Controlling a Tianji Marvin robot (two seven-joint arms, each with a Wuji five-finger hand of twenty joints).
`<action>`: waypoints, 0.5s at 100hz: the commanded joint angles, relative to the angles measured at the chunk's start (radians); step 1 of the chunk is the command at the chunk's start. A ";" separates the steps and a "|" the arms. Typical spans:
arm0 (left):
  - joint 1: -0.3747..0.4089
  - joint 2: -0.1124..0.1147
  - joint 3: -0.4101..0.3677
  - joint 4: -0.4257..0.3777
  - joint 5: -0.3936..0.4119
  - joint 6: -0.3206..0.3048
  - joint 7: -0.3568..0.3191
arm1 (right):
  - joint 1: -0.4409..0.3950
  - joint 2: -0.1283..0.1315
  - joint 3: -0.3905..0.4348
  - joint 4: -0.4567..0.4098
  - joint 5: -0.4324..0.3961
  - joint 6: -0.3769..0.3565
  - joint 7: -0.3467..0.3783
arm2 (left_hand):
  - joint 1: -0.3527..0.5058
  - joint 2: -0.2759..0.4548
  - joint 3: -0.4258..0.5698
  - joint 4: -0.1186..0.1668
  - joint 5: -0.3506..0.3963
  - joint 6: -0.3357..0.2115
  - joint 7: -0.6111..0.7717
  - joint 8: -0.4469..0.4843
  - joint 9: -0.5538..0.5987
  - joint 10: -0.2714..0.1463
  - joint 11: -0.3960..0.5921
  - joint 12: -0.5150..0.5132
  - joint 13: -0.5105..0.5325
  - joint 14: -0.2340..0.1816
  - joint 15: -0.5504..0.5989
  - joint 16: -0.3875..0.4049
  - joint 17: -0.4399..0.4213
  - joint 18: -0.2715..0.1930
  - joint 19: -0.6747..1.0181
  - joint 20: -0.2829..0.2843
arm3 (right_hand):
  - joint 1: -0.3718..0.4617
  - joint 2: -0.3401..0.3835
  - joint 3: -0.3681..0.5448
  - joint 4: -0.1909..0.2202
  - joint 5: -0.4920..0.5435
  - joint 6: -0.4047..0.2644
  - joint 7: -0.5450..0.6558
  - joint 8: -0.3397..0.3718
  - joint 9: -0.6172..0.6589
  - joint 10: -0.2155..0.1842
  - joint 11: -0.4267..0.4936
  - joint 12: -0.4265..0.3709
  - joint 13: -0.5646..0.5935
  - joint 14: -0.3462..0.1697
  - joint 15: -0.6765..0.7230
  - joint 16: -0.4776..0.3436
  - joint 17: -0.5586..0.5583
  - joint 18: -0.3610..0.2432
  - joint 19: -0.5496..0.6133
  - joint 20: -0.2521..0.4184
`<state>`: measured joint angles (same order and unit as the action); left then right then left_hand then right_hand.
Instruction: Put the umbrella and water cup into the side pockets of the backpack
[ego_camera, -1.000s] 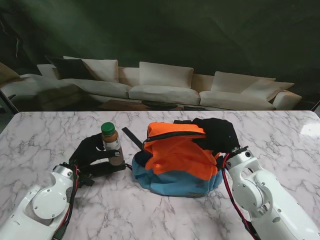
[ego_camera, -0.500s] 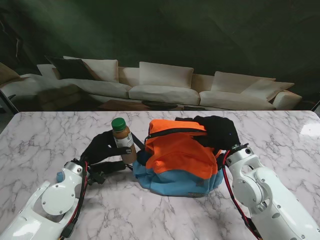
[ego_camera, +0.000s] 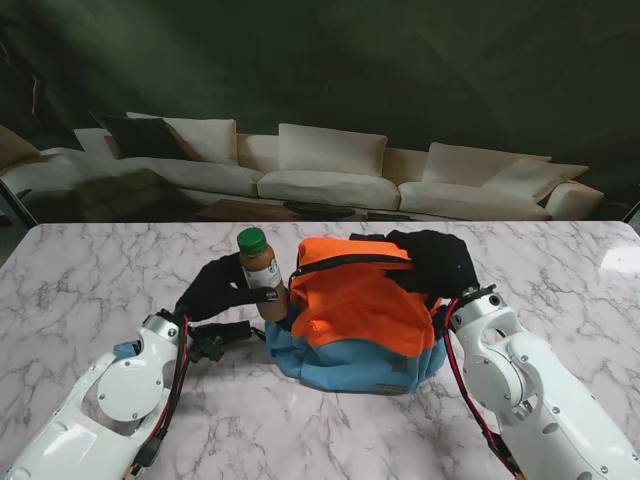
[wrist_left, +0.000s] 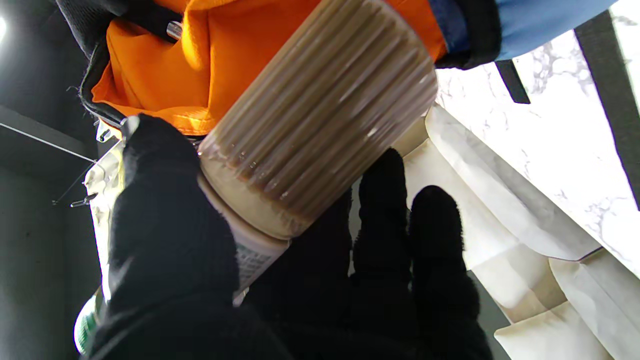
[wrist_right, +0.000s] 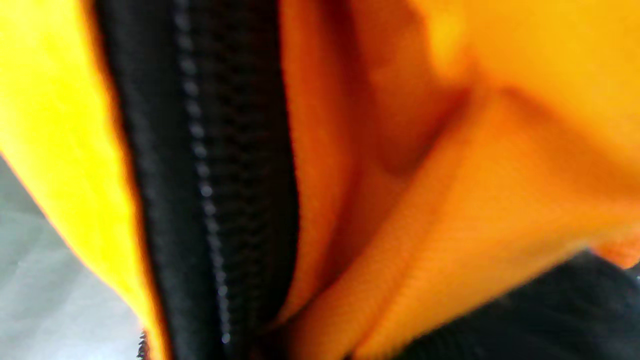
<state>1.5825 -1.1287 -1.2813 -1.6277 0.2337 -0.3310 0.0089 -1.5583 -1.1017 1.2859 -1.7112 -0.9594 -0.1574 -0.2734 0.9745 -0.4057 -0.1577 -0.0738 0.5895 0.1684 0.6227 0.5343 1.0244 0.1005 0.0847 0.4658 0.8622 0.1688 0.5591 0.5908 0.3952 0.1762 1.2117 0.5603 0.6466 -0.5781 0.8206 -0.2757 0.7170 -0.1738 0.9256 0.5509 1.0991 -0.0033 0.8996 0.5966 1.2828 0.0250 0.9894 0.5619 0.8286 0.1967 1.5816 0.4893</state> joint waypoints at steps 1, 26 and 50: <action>-0.007 -0.006 0.004 -0.005 -0.006 -0.004 -0.009 | -0.003 0.002 -0.005 0.015 -0.004 0.007 0.010 | 0.279 0.130 0.136 0.051 0.082 -0.173 0.122 0.039 0.093 -0.095 0.122 0.019 0.030 -0.010 0.032 0.015 0.007 -0.021 0.051 0.026 | 0.145 0.129 0.105 0.054 0.074 -0.222 0.115 0.053 -0.006 -0.030 0.038 -0.001 0.036 -0.029 0.002 0.008 -0.003 -0.010 0.010 -0.006; -0.005 -0.006 0.006 -0.011 -0.008 -0.002 -0.012 | -0.005 0.002 -0.004 0.016 -0.005 0.008 0.013 | 0.279 0.130 0.136 0.052 0.083 -0.174 0.122 0.038 0.092 -0.095 0.123 0.019 0.030 -0.011 0.030 0.017 0.007 -0.023 0.050 0.024 | 0.145 0.129 0.105 0.054 0.074 -0.222 0.115 0.053 -0.006 -0.029 0.037 -0.001 0.036 -0.029 0.001 0.008 -0.003 -0.010 0.010 -0.006; -0.025 -0.008 0.023 0.004 -0.019 0.005 -0.012 | -0.012 0.001 0.004 0.007 -0.004 0.011 0.011 | 0.278 0.134 0.136 0.052 0.081 -0.178 0.122 0.039 0.088 -0.099 0.124 0.020 0.026 -0.012 0.024 0.017 0.003 -0.021 0.047 0.022 | 0.145 0.128 0.106 0.054 0.075 -0.222 0.114 0.053 -0.004 -0.027 0.038 0.000 0.038 -0.028 0.005 0.010 -0.003 -0.011 0.010 -0.005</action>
<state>1.5695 -1.1302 -1.2648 -1.6217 0.2257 -0.3314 0.0090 -1.5575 -1.1013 1.2890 -1.7118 -0.9618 -0.1545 -0.2669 0.9746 -0.4057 -0.1577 -0.0738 0.5895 0.1685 0.6228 0.5345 1.0244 0.1007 0.0862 0.4655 0.8625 0.1688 0.5592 0.5915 0.3952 0.1762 1.2118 0.5603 0.6466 -0.5781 0.8206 -0.2757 0.7170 -0.1738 0.9256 0.5509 1.0991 -0.0034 0.8996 0.5966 1.2829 0.0250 0.9893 0.5619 0.8284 0.1967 1.5816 0.4893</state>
